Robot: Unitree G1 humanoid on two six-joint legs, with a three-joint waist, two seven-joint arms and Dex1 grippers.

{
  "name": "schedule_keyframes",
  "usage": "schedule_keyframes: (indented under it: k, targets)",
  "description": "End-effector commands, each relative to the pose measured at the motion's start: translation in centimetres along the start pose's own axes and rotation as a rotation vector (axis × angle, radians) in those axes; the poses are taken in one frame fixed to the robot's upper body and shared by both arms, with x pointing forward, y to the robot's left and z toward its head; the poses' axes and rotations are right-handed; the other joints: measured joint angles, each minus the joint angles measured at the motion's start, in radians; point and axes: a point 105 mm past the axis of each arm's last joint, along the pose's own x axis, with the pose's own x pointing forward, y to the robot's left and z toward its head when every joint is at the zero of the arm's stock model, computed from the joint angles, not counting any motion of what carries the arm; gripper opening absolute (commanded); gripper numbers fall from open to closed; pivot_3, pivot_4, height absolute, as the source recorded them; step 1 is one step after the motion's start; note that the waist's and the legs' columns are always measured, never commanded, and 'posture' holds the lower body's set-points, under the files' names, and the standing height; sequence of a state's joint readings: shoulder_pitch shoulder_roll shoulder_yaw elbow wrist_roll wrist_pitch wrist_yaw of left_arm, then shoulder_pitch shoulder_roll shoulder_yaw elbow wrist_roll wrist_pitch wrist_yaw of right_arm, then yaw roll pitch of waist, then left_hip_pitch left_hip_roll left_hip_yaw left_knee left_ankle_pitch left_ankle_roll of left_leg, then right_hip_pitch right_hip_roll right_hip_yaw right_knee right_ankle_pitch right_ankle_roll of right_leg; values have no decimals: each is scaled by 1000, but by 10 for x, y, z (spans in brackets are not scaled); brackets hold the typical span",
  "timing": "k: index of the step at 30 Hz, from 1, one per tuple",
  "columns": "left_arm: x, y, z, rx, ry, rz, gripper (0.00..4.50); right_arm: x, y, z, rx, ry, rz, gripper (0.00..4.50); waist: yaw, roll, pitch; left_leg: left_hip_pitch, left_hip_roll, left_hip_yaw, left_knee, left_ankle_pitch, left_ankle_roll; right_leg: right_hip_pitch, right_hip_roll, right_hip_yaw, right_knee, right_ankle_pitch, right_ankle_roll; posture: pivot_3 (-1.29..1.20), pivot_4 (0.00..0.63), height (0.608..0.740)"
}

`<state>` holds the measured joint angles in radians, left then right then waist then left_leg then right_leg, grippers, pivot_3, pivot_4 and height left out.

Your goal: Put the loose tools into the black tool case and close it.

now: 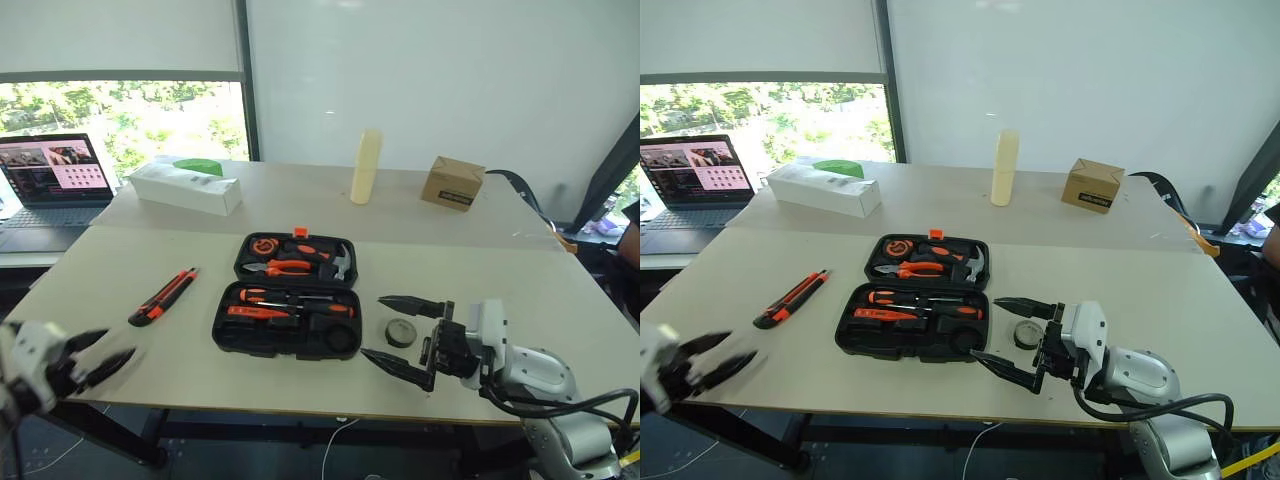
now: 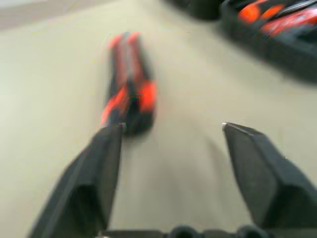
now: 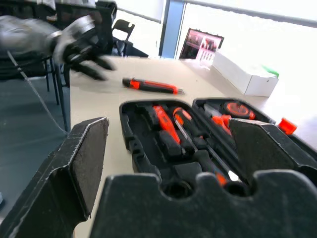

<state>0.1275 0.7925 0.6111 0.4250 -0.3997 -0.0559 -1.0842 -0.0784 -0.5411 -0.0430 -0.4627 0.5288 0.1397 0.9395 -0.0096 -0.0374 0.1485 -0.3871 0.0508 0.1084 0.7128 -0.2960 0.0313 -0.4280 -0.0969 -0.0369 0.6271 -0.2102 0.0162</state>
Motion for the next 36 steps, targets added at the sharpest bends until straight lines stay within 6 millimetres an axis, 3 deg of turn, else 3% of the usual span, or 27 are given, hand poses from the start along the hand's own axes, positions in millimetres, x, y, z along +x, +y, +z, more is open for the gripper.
schedule_keyframes:
  k: [1, 5, 9, 12, 17, 19, 22, 26, 28, 33, 36]
  targets:
    - [-16, 14, 14, -34, -83, 160, 4472, 2, 1, 12, -47, -53, -10, 4500, 15, 0, 0, 1, -1, 0, 0, 0, 0, 1, -1, -1, 0, 0, 0, 0, 150, 740]
    - [5, 21, 30, -48, -112, 200, 4472, 6, 3, 9, -55, -56, -13, 4500, 40, 0, 0, 4, -1, -1, 0, 1, -2, 2, -2, -4, -1, 0, -1, 0, 150, 740]
    - [59, 26, 55, -148, -67, 148, 4472, 9, 1, 7, -61, -47, -3, 4500, 50, -2, -1, 3, -2, -1, 1, 3, -3, 5, -1, -4, 1, 0, -1, 0, 150, 740]
    - [93, 17, 73, -121, -9, 65, 4472, 11, 1, 5, -64, -37, 7, 4500, 42, -4, -2, 3, -3, 2, 1, 4, -3, 5, 2, -3, 1, 0, -1, 0, 150, 740]
    - [133, 15, 78, -73, 155, 24, 4472, 14, -3, 4, -73, -29, 13, 4500, 11, -3, -2, 1, -3, 5, -2, 6, -9, 3, 6, -3, 1, -1, -3, 0, 150, 740]
    - [138, 23, 73, -60, 226, 64, 4472, 14, -3, 5, -77, -27, 14, 4500, -1, -3, -2, 0, -2, 6, -3, 6, -10, 2, 7, -3, 1, -1, -3, 0, 150, 740]
    - [141, 31, 69, -38, 295, 93, 3743, 11, -5, 6, -85, -18, 6, 4500, -6, -4, -2, -1, -2, 6, -4, 6, -9, 1, 7, -3, 1, -1, -3, 0, 150, 740]
    - [144, 23, 70, -74, 298, 3, 2210, 5, -7, 6, -90, -2, -13, 4500, -3, -4, -2, -1, -2, 6, -4, 5, -8, 1, 5, -3, 1, -2, -2, 0, 150, 740]
    - [147, 16, 83, -84, 203, -68, 1641, 3, -7, 5, -90, 4, -20, 4500, -2, -4, -2, -1, -3, 6, -4, 5, -7, 1, 5, -3, 1, -2, -2, 0, 150, 740]
    - [136, -17, 144, 43, -154, -391, 1612, -1, -6, 5, -88, 16, -24, 4500, 2, -5, -1, -4, -2, 6, -2, 4, -5, -2, 5, -3, 1, -2, -2, 0, 150, 740]
    - [126, -44, 157, 161, -187, -593, 1612, -4, -6, 4, -85, 25, -26, 4500, 6, -5, -1, -5, -2, 6, -1, 5, -9, -2, 4, -3, 1, -2, -2, 0, 150, 740]
